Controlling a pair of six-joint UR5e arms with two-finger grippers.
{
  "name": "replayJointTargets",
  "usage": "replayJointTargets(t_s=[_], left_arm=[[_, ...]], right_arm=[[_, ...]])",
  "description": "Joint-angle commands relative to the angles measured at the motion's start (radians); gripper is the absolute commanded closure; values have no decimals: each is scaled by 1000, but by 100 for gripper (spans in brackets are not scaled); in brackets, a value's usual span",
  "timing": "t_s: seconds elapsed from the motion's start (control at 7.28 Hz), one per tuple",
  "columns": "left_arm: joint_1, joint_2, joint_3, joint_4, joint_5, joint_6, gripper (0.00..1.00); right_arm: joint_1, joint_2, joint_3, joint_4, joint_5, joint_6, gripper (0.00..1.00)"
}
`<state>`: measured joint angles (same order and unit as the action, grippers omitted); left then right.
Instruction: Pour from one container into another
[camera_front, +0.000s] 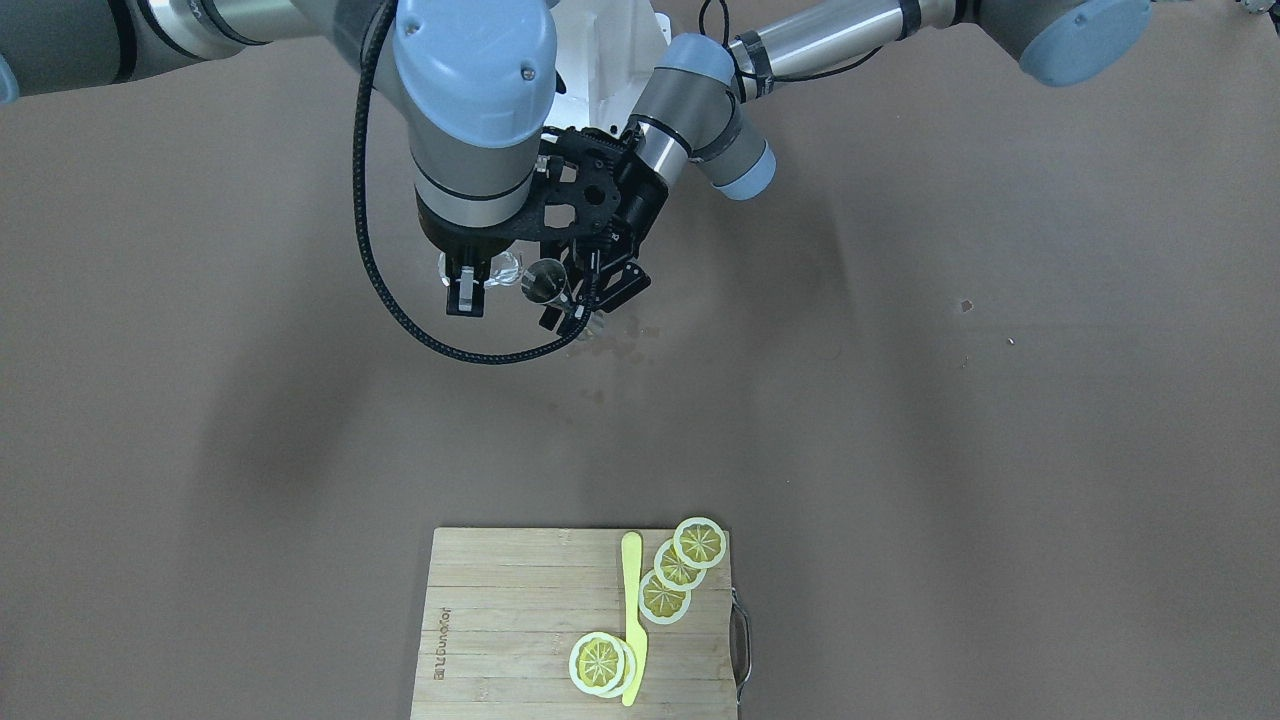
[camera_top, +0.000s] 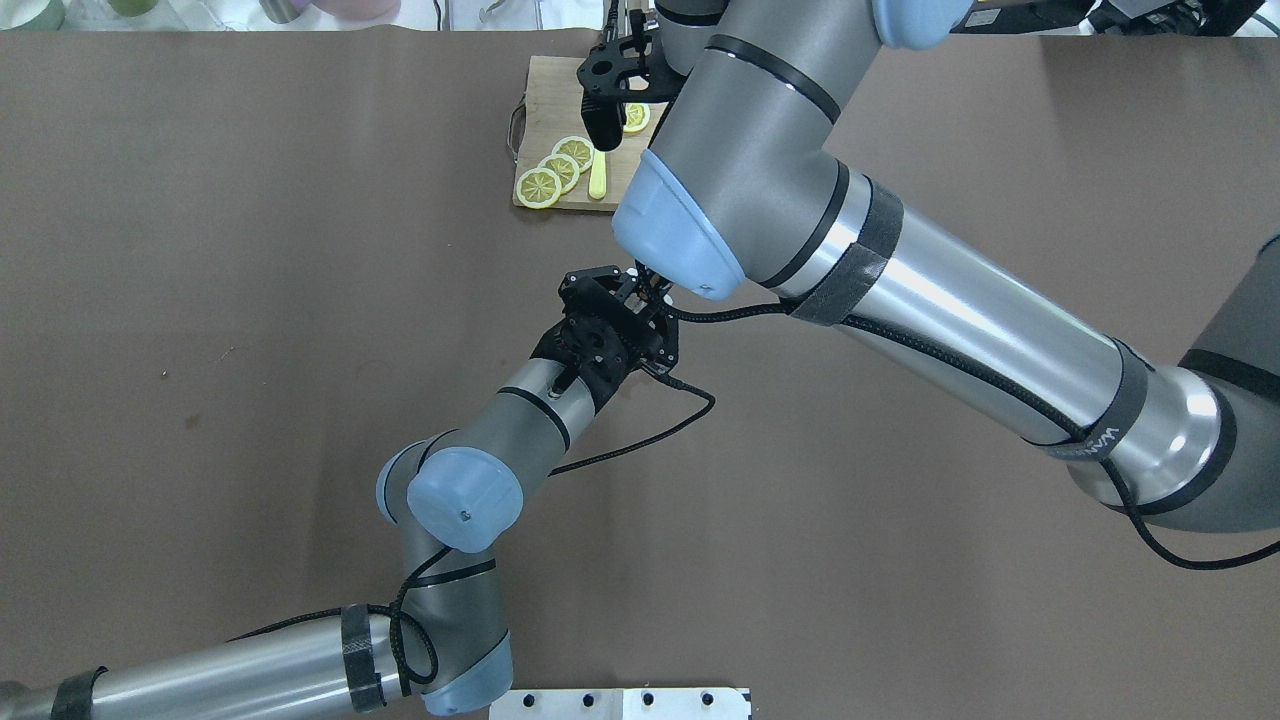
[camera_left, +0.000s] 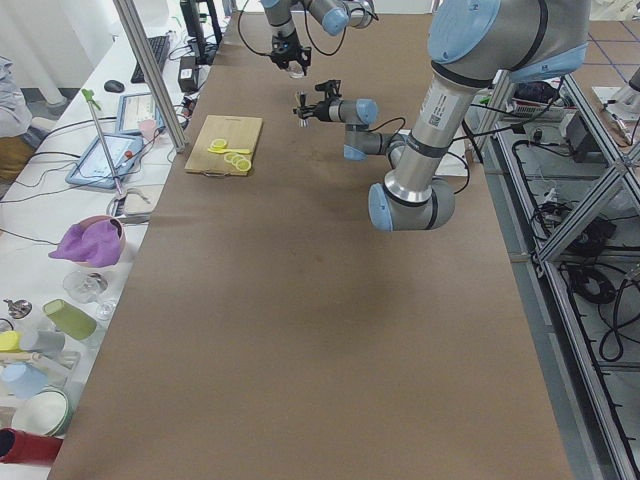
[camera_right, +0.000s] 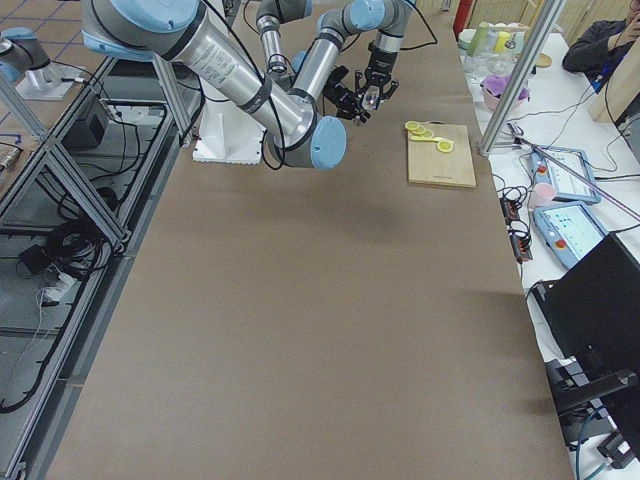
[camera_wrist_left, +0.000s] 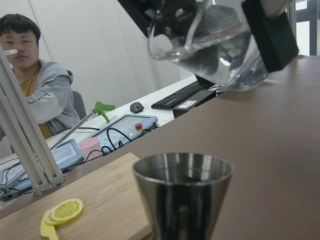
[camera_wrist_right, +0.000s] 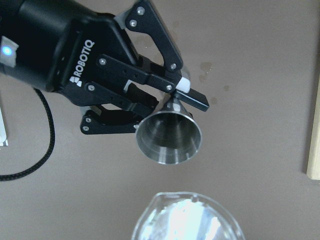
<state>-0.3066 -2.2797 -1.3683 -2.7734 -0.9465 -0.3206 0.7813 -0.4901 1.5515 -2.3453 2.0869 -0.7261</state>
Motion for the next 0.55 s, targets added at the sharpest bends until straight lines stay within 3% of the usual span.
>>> replayJointTargets(t_s=[0.0,0.41], left_arm=[[0,0,0,0,0,0,100],[0,2,0,-8,0,0,100]], right_arm=[[-36,8,2,-5,-43,20,100],[-56,15,4,-40,-76,19,100]])
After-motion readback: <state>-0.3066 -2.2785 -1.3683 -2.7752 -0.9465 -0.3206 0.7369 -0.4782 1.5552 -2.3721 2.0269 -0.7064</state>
